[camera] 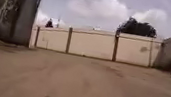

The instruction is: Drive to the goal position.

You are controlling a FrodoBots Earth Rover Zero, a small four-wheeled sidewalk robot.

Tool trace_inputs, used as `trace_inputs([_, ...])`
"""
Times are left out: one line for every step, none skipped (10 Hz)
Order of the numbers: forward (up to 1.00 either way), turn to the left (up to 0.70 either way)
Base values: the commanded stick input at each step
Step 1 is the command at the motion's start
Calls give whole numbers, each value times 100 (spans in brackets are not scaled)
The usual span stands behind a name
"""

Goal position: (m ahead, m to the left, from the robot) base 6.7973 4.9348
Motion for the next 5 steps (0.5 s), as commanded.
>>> trace_inputs([70,0])
trace_inputs([70,0])
trace_inputs([70,0])
trace_inputs([70,0])
trace_inputs([70,0])
